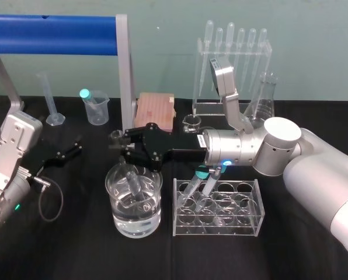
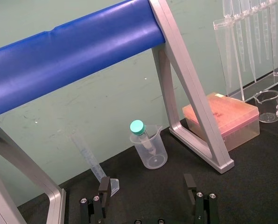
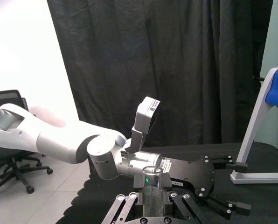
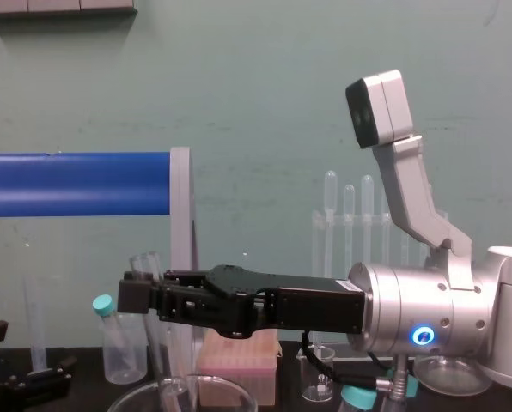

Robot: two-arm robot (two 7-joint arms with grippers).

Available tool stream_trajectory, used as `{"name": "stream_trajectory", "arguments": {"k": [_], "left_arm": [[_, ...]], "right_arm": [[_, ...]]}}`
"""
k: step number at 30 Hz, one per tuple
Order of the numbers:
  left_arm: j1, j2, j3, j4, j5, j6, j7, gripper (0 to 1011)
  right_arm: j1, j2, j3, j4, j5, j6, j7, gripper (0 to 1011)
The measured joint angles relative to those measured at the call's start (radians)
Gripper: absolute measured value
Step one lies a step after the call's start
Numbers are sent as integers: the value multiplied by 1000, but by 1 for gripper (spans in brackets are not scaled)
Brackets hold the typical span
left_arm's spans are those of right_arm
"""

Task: Hold the test tube with one hand and immerse one end into the beaker, then return it to the test tube rack.

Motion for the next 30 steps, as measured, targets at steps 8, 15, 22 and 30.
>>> {"name": "stream_trajectory", "arguments": {"k": [8, 15, 22, 30], "left_arm": [[0, 0, 0, 0, 0, 0, 0, 1000], [0, 0, 0, 0, 0, 0, 0, 1000], [0, 0, 0, 0, 0, 0, 0, 1000], [0, 0, 0, 0, 0, 0, 0, 1000]], "right_arm": [[0, 0, 0, 0, 0, 0, 0, 225], [0, 0, 0, 0, 0, 0, 0, 225], [0, 0, 0, 0, 0, 0, 0, 225], [0, 0, 0, 0, 0, 0, 0, 225]]}}
